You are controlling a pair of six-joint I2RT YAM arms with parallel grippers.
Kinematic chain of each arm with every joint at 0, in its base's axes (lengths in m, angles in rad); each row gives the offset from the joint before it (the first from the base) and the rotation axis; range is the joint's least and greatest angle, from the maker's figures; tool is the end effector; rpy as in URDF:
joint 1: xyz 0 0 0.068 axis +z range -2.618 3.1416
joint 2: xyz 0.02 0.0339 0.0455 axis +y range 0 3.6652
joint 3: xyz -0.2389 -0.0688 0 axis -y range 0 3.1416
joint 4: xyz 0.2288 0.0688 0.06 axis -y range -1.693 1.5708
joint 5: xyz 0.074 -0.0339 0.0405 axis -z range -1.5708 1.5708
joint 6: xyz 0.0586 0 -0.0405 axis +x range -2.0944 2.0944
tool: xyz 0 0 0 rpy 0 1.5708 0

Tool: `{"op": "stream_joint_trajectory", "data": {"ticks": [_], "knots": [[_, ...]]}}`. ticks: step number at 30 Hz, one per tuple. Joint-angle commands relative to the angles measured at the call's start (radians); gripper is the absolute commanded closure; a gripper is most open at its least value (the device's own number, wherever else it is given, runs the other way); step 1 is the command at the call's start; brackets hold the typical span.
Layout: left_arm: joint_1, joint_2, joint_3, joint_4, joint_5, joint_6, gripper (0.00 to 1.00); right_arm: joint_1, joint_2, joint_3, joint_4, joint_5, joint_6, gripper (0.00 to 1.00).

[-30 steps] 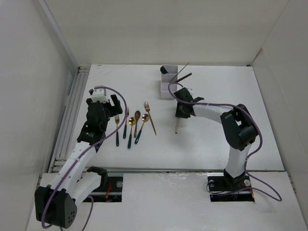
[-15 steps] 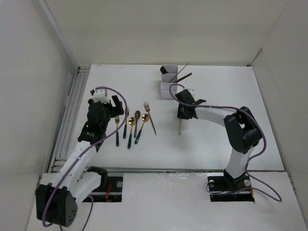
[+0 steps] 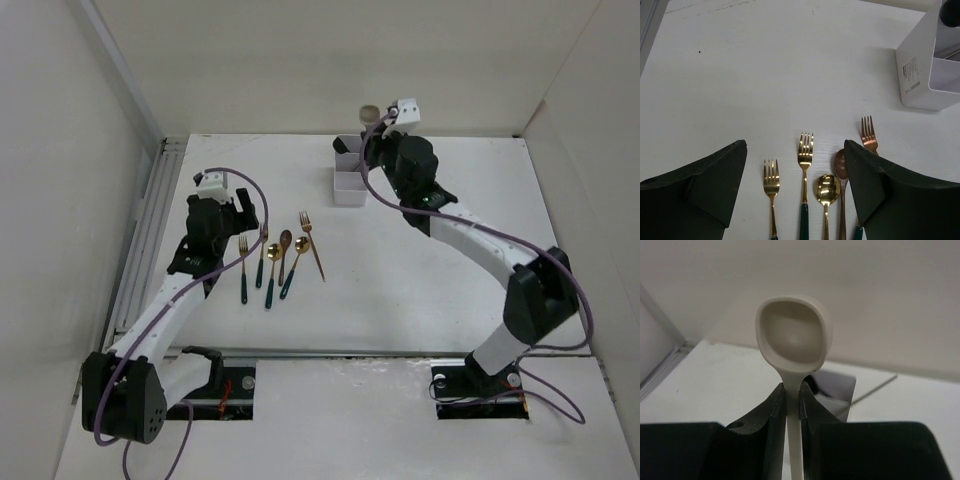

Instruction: Sort the eating utensils into containers

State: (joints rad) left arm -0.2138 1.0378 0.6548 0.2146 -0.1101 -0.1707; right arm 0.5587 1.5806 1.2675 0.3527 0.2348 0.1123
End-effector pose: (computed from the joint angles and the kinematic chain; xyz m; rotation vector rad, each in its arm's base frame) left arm 0.2590 -0.0496 0.2672 -0.0434 1.7413 -0.1866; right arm 0.3374 0.1948 0.3442 -0.1557 1.5349 0.3540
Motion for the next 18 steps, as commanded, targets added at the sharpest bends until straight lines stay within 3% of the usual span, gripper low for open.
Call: {"op": "stream_joint_trajectory", "data": {"ticks": [1,7,11,18], "knots": [[0.005,0.037,0.077,0.072,-0.008,0.037,0.24,-0.065,0.157,0.093,0.340,-0.097,-0.099,1.00],[0.005,0.168,0.157,0.094,-0.031,0.068,0.24,-0.124,0.447,0.207,0.751,-0.228,-0.089,1.00],[0.014,0.251,0.215,0.094,-0.043,0.068,0.24,-0.147,0.588,0.403,0.736,-0.262,-0.071,1.00],[0.033,0.366,0.311,0.058,-0.043,0.059,0.24,-0.181,0.697,0.532,0.773,-0.322,-0.023,1.00]]}}
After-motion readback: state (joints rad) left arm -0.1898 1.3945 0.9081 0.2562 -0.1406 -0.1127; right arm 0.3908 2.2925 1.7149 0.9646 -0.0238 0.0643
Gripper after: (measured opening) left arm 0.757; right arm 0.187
